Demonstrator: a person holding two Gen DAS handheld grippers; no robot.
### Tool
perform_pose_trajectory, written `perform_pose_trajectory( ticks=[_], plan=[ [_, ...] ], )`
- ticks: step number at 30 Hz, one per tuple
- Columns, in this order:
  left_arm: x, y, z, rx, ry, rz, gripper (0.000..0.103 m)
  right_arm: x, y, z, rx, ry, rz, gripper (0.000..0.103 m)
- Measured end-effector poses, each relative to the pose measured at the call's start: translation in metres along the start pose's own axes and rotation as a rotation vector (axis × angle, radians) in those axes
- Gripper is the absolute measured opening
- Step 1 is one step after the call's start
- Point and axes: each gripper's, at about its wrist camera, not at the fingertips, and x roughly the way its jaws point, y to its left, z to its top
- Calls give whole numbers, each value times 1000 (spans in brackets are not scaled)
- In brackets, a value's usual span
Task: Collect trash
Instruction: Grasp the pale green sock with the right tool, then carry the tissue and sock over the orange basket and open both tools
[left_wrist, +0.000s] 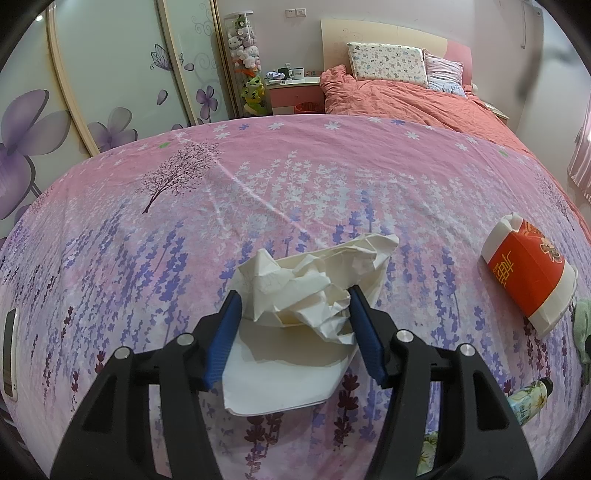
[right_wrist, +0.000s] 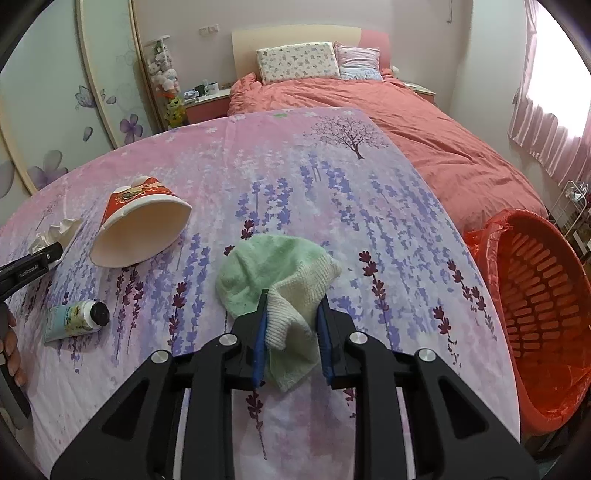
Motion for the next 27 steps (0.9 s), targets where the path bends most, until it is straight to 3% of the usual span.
perform_pose_trajectory(
  ticks=[4, 11, 14, 17, 20, 22, 27],
  plan=[
    [1, 3, -1, -16, 1, -18, 59, 1, -3, 0, 24, 8, 9, 30],
    [-1, 5, -3, -16, 1, -17, 59, 0, -5, -1, 24, 8, 20, 33],
    [-1, 7, -3, -21, 1, -50, 60, 0, -4, 0, 19, 8, 21, 34],
    [-4, 7, -5, 26, -6, -64, 59, -2, -9, -1, 45, 2, 62, 34],
    [-8, 5, -8, 29, -12, -96, 45, -2, -14, 0, 73, -5, 104, 25],
    [-11, 1, -9, 39, -19, -95, 44, -5, -17, -1, 81, -17, 129, 17],
    [-32, -7, -11, 48, -64, -96, 43, -22, -19, -1, 78, -48, 161, 15]
  ],
)
